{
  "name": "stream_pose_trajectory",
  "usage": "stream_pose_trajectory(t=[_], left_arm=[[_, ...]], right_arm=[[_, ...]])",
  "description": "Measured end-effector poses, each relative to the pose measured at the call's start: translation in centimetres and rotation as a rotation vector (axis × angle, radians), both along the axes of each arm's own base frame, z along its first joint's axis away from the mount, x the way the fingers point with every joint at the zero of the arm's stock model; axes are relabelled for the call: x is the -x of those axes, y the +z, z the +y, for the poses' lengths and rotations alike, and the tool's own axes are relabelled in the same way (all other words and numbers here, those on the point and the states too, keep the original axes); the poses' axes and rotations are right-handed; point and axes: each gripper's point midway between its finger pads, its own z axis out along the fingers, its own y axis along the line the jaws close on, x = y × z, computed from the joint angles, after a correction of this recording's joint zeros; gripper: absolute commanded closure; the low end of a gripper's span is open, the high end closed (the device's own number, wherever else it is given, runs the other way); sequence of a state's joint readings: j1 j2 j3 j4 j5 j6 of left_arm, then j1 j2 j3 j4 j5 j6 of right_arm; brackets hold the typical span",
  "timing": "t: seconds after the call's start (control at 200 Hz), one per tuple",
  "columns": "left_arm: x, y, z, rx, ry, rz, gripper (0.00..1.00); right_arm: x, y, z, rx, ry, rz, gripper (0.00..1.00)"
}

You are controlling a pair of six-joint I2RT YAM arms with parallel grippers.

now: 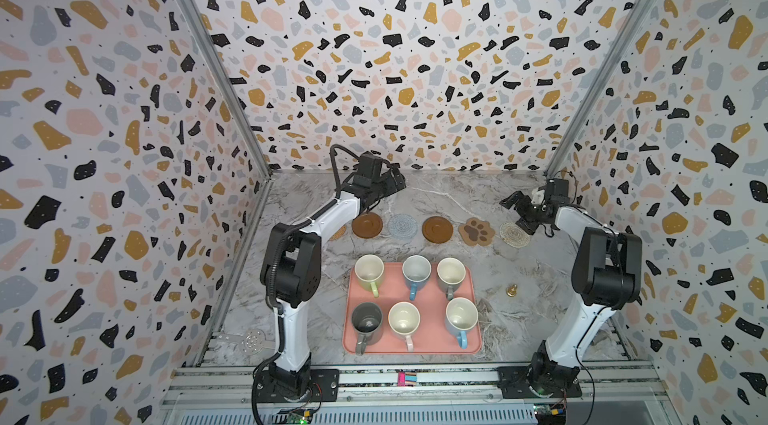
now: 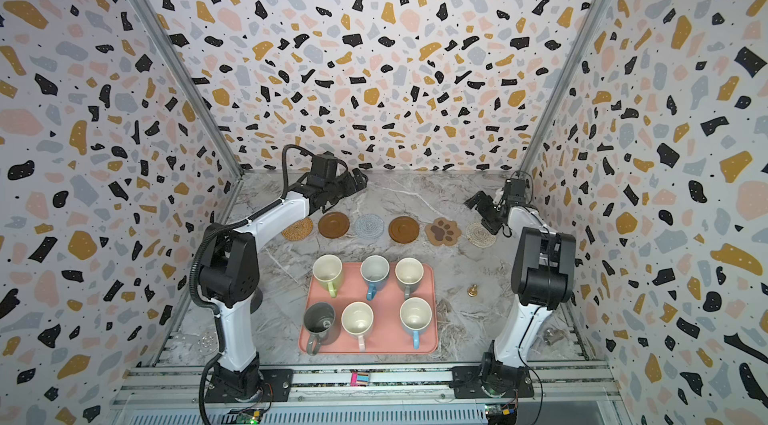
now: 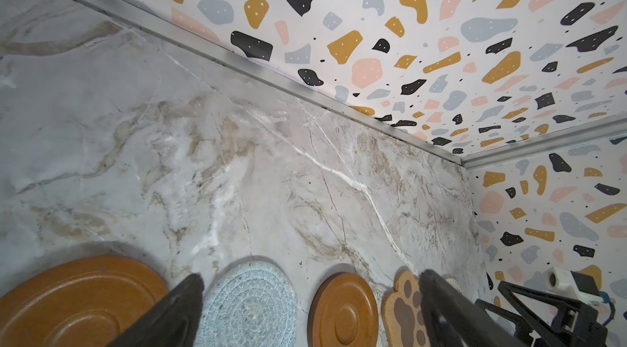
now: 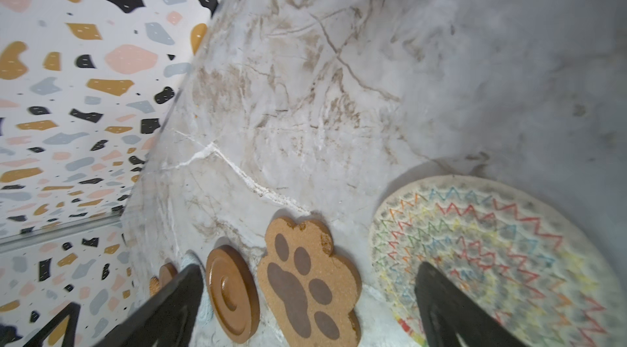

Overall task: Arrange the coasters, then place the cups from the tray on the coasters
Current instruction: 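Drag the multicolour woven coaster with right gripper toward the robot beside the paw coaster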

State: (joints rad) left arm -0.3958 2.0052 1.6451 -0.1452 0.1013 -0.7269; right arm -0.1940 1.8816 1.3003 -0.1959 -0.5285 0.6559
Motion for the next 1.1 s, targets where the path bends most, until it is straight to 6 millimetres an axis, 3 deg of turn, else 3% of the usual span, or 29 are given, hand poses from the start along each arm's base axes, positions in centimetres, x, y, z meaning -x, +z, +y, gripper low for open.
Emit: stream_pose_trajectory(t=[0.295, 0.546, 0.696, 0.931, 1.101], left_arm=[[0.6, -0.1, -0.7, -0.018, 0.05, 0.025, 0.0], [0.8, 0.7, -1.2, -0.022, 0.083, 0.015, 0.0], [0.7, 1.0, -1.3, -0.013, 0.101, 0.012, 0.0], [0.8, 4.2, -1.1, 0.001, 0.113, -0.048, 0.0], [2.1, 8.2, -0.4, -0.011, 0.088, -0.117, 0.0]], right_arm=[[1.8, 1.0, 1.3, 0.006, 0.171, -0.089, 0.01], [3.8, -1.1, 3.0, -0.008, 0.216, -0.061, 0.01], [3.2, 0.5, 3.9, 0.015, 0.236, -0.116, 0.01], [1.6, 3.9, 4.2, 0.086, 0.268, -0.186, 0.01], [1.5, 4.5, 4.6, 0.093, 0.293, -0.205, 0.01]])
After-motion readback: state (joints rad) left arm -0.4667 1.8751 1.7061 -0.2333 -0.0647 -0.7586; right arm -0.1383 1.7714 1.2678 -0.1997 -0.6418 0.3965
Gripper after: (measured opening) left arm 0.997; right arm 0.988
